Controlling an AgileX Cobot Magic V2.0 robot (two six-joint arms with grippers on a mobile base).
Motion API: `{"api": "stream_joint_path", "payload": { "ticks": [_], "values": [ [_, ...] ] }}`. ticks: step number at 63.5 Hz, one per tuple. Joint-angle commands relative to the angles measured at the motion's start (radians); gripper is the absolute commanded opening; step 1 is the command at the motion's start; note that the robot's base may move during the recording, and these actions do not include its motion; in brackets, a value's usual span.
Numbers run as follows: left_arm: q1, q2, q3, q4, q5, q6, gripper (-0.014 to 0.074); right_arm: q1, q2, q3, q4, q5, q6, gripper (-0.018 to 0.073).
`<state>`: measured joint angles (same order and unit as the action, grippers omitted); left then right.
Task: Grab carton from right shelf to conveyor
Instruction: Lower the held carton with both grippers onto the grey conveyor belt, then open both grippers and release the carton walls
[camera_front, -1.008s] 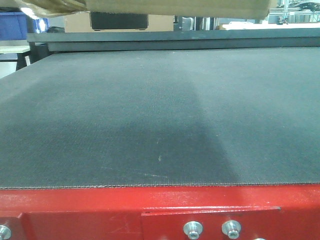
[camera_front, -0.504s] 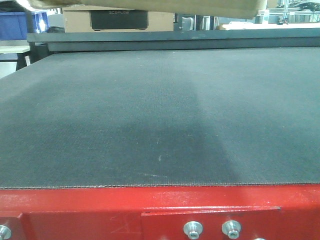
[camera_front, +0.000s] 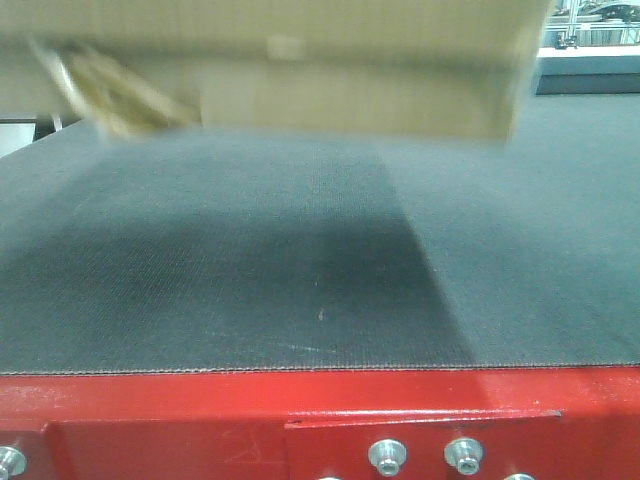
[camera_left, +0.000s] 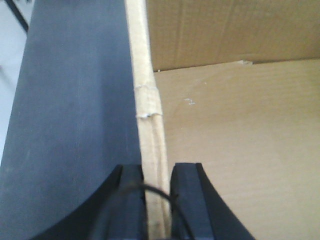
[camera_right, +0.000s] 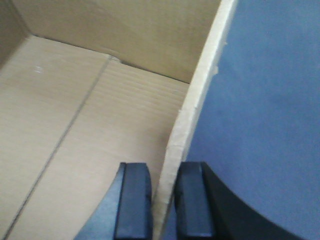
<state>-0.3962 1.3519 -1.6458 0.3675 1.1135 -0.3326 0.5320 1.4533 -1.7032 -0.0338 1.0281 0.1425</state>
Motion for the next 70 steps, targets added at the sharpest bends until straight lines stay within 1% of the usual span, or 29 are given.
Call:
{"api": "stream_joint_path", "payload": {
  "ticks": [1,7,16,24,26,28,33,35,36,40,41,47,48,55,61,66,70],
  "values": [
    [0.0,0.047,0.032,-0.013,-0.051,0.009,-0.0016,-0.014,0.057,-0.009,0.0,-0.051,-0.027,-0.006],
    [0.0,0.082,0.089,-0.017,-0.089,0.009,-0.0016,-0.034,0.119,-0.009,0.0,-0.051,-0.027,-0.006],
    [0.0,0.109,0.176,-0.026,-0.195,0.009,-0.0016,-0.057,0.186,-0.009,0.0,-0.065,-0.027,-0.006],
    [0.011,0.122,0.232,-0.024,-0.28,0.008,-0.0016,-0.059,0.222,-0.009,0.0,-0.073,-0.027,-0.0058],
    [0.013,0.124,0.238,-0.024,-0.292,0.008,-0.001,-0.059,0.225,-0.009,0.0,-0.074,-0.027,-0.0043],
    [0.013,0.129,0.238,-0.026,-0.294,0.008,0.0008,-0.059,0.227,-0.009,0.0,-0.074,-0.027,0.0],
    [0.013,0.13,0.238,-0.026,-0.299,0.008,0.0091,-0.059,0.229,-0.009,0.0,-0.068,-0.027,0.0185],
    [0.013,0.13,0.238,-0.026,-0.298,0.008,0.0155,-0.059,0.229,-0.009,0.0,-0.066,-0.027,0.0275],
    [0.013,0.13,0.238,-0.026,-0.299,0.008,0.0185,-0.059,0.229,-0.009,0.0,-0.067,-0.027,0.0347],
    [0.013,0.13,0.236,-0.026,-0.301,0.008,0.0317,-0.059,0.229,-0.009,0.0,-0.064,-0.027,0.0536],
    [0.013,0.13,0.236,-0.026,-0.301,0.008,0.0371,-0.059,0.227,-0.009,0.0,-0.064,-0.027,0.0578],
    [0.013,0.128,0.236,-0.028,-0.301,0.008,0.0603,-0.059,0.221,-0.009,0.0,-0.064,-0.027,0.057],
    [0.013,0.127,0.236,-0.03,-0.301,0.008,0.063,-0.059,0.215,-0.011,0.0,-0.064,-0.027,0.057],
    [0.013,0.095,0.234,-0.051,-0.303,0.008,0.0549,-0.059,0.187,-0.013,0.0,-0.073,-0.027,0.057],
    [0.013,0.041,0.234,-0.051,-0.31,0.008,0.0516,-0.066,0.146,-0.017,0.0,-0.075,-0.027,0.0568],
    [0.013,-0.017,0.234,-0.051,-0.313,0.008,0.0513,-0.076,0.104,-0.017,0.0,-0.075,-0.027,0.0523],
    [0.013,-0.067,0.238,-0.038,-0.313,0.008,0.0491,-0.094,0.068,-0.017,0.0,-0.068,-0.027,0.042]
  ]
}}
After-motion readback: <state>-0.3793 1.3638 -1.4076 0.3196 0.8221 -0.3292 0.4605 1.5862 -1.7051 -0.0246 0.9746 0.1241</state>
